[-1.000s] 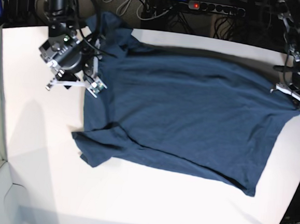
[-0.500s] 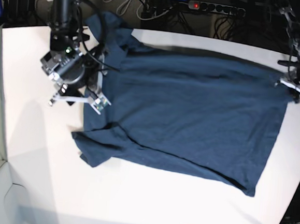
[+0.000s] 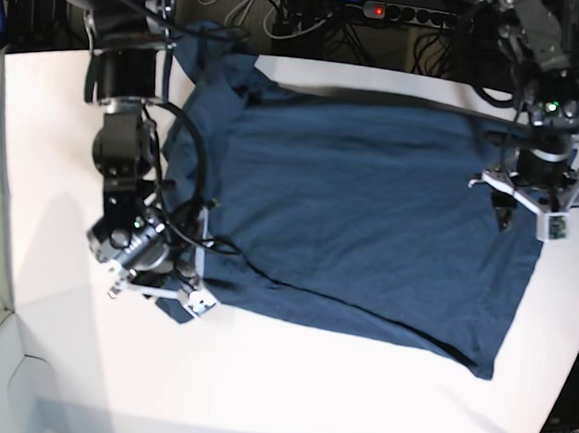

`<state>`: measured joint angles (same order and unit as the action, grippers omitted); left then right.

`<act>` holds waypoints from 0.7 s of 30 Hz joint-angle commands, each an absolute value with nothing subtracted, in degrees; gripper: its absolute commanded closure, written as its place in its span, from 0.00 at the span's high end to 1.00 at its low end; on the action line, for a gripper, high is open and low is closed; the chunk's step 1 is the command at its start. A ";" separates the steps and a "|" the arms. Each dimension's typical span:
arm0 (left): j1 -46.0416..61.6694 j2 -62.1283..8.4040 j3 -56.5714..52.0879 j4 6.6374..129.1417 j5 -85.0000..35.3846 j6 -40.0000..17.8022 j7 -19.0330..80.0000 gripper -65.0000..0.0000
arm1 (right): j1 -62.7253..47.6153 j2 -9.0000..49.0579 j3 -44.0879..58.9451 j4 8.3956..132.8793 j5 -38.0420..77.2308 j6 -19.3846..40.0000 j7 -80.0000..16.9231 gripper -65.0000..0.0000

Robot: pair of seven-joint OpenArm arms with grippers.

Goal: Layout the t-shirt on the table in an organized manner, then fold the t-shirt properly
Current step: 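Move the right gripper to the shirt's side and grasp the fabric, then drag the grasped fabric with the right gripper toward the shirt hem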

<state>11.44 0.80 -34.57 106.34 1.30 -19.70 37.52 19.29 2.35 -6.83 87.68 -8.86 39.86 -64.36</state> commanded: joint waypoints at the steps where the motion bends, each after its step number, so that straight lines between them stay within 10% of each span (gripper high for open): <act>1: 11.47 0.48 -34.33 105.19 2.42 -19.30 37.14 0.51 | 20.88 2.07 -6.81 86.37 -8.84 40.00 -62.29 0.49; 10: 8.84 -1.01 -34.42 89.98 3.47 -19.38 36.44 0.51 | 22.37 2.07 -6.46 73.45 -8.92 40.00 -46.99 0.49; 21: 7.16 -1.71 -34.42 84.97 3.82 -19.65 36.35 0.07 | 23.34 2.07 -6.46 68.35 -8.92 40.00 -36.35 0.47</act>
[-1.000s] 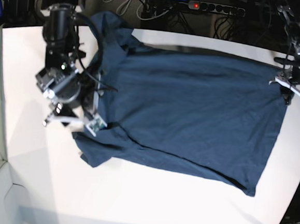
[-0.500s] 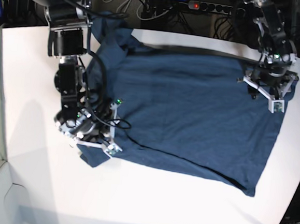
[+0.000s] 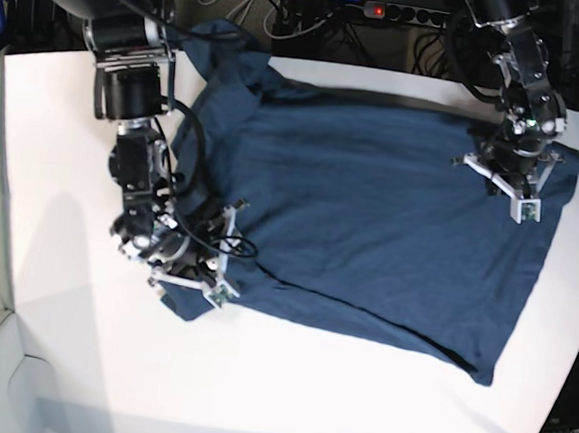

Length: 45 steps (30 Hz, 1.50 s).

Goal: Layout the t-shirt on the table in an organized manner, then fold the t-shirt properly
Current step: 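Drag the grasped fabric with the right gripper toward the shirt hem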

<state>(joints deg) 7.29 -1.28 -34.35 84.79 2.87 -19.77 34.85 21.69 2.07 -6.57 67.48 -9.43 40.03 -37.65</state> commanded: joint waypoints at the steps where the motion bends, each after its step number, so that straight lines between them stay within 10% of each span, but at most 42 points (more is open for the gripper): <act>1: 7.08 -1.71 -34.42 84.79 3.82 -19.65 36.35 0.07 | 23.34 2.07 -6.46 68.35 -8.92 40.00 -35.82 0.46; 8: 7.25 -1.80 -34.42 84.62 3.82 -19.65 36.35 0.07 | 23.52 2.07 -6.64 65.63 -8.92 40.00 -35.30 0.15; 18: 7.52 -1.80 -34.42 84.62 3.82 -19.74 36.35 0.07 | 26.07 2.24 -6.37 61.05 -8.92 40.00 -35.21 0.00; 34: 8.13 -1.80 -34.51 84.70 3.74 -19.82 36.35 0.07 | 24.84 2.42 -6.99 72.22 -9.01 40.00 -35.56 0.00; 45: 8.13 -1.80 -34.51 84.70 3.82 -19.82 36.35 0.07 | 22.20 2.15 -6.90 71.87 -9.01 40.00 -35.30 0.54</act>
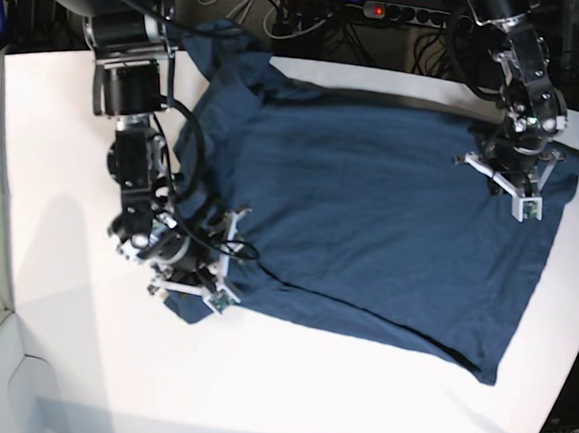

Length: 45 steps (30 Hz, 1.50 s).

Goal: Layout the t-shirt on the table in an organized manner, then fold the t-shirt properly
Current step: 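Drag the grasped fabric with the right gripper toward the shirt hem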

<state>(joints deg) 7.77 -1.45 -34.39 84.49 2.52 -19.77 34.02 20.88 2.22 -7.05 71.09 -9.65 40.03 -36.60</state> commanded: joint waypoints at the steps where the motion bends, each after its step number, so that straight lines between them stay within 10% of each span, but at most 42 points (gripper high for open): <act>1: 8.13 -1.80 -34.51 84.70 3.82 -19.82 36.35 0.07 | 22.46 2.07 -6.90 71.43 -9.01 40.00 -35.30 0.60; 11: 8.22 -1.80 -34.51 84.62 3.82 -19.82 36.35 0.07 | 25.80 1.36 -6.90 58.42 -8.92 40.00 -25.63 0.60; 23: 8.31 -2.95 -34.51 84.53 3.47 -19.82 36.35 0.07 | 29.93 1.45 -6.73 49.19 -8.92 36.88 -22.20 0.00; 45: 9.89 -2.86 -34.24 84.70 3.47 -19.82 36.35 0.07 | 46.55 2.42 -6.90 44.88 -8.84 35.65 -12.97 0.00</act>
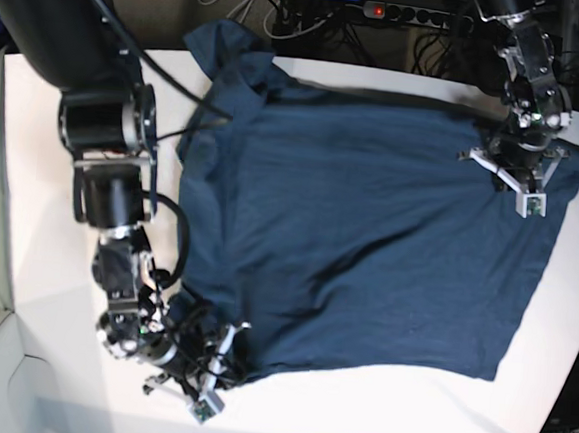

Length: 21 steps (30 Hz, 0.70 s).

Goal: Layout the t-shirt on the table in an organized manner, then fold the t-shirt properly
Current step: 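Drag the grasped fabric with the right gripper toward the shirt hem, then release the shirt with the right gripper and raise it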

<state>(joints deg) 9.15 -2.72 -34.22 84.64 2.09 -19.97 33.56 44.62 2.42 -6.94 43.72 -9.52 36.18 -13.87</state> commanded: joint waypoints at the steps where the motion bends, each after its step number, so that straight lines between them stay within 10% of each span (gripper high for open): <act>1: 10.33 -2.86 -34.24 84.70 3.38 -19.82 36.35 0.07 | 48.22 2.42 -6.90 41.71 -8.84 35.65 -11.12 0.00; 12: 10.59 -2.95 -34.24 85.23 3.82 -19.82 36.35 0.07 | 55.08 2.42 -6.90 25.63 -8.92 35.56 1.71 0.02; 21: 10.59 -3.03 -34.24 85.23 3.82 -19.91 36.35 0.07 | 55.16 2.77 -6.90 25.63 -8.92 35.56 1.36 0.64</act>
